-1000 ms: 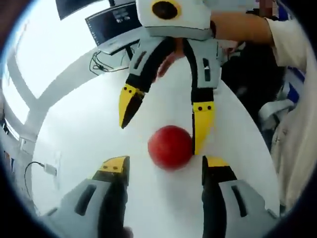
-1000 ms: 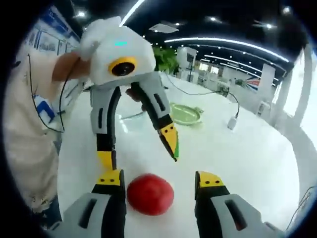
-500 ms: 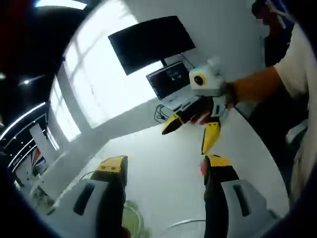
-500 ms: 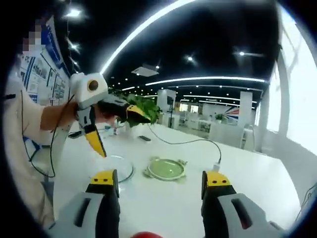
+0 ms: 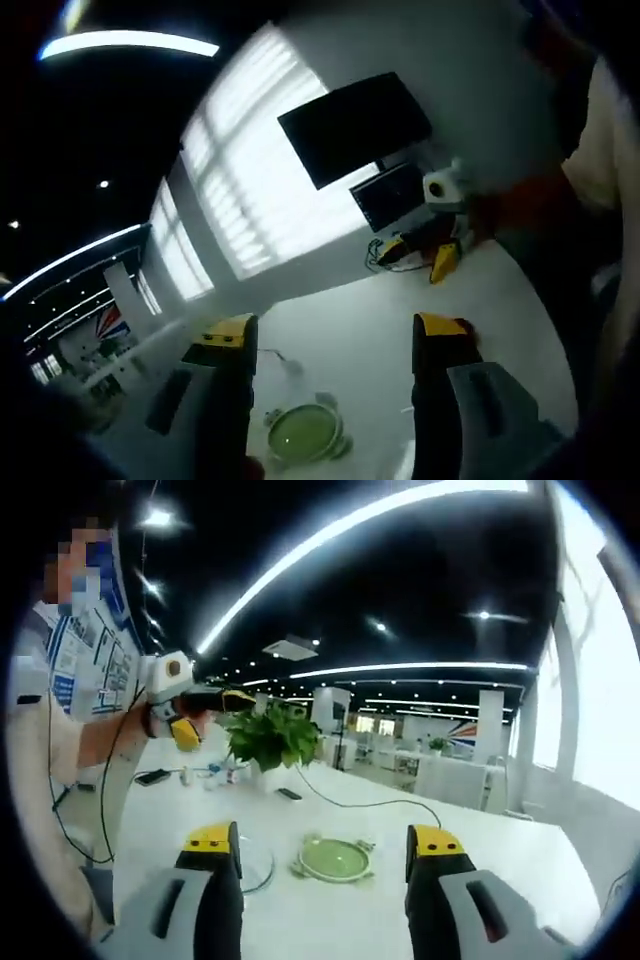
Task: Open container latches remove lid place lid upside down on tabletop take tomato from container place on tabletop
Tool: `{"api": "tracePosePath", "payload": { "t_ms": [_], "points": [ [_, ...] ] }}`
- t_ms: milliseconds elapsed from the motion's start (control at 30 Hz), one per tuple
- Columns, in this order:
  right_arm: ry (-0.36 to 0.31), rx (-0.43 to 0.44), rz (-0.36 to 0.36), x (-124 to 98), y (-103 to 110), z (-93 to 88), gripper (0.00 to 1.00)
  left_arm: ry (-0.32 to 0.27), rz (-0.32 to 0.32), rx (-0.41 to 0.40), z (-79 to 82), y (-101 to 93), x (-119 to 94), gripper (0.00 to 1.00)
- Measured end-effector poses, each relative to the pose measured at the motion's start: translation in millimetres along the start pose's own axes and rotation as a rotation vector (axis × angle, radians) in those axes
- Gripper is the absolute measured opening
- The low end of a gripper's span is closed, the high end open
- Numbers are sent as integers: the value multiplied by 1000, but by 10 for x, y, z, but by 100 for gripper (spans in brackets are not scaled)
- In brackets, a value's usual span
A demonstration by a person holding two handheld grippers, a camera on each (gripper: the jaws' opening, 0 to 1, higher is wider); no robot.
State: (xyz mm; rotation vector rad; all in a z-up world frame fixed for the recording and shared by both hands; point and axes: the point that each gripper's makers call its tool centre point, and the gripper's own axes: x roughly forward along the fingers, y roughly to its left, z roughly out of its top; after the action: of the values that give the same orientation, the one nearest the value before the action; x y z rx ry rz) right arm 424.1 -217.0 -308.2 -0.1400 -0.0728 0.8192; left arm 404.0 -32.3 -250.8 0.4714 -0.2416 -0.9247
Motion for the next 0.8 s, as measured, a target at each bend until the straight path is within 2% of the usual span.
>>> {"api": "tracePosePath", "payload": {
  "t_ms": [100, 267, 367, 433, 500, 633, 700, 767, 800],
  "points": [
    [-34, -14, -38, -94, -44, 88, 58, -32, 70, -7, 46, 183, -233, 53],
    [-109, 20, -128, -292, -191, 145, 57, -59, 213, -35, 11, 488, -654, 53],
    [-115, 1, -227, -417, -352, 91, 57, -88, 352, -56, -25, 707, -923, 52],
    [-129, 4, -280, -494, -438, 64, 57, -84, 454, -62, -133, 828, -1141, 51],
    [-144, 15, -309, -553, -494, 52, 57, -90, 515, -84, -220, 890, -1309, 51],
    [-180, 50, -351, -695, -569, 54, 57, -88, 587, -144, -396, 962, -1605, 51],
    [-177, 49, -368, -744, -575, 42, 57, -86, 647, -155, -481, 1019, -1783, 51],
    [-168, 33, -394, -802, -588, 15, 57, -90, 705, -199, -571, 1064, -1944, 51],
    [-163, 30, -400, -828, -582, -5, 57, -76, 761, -197, -654, 1098, -2086, 50]
  ]
}}
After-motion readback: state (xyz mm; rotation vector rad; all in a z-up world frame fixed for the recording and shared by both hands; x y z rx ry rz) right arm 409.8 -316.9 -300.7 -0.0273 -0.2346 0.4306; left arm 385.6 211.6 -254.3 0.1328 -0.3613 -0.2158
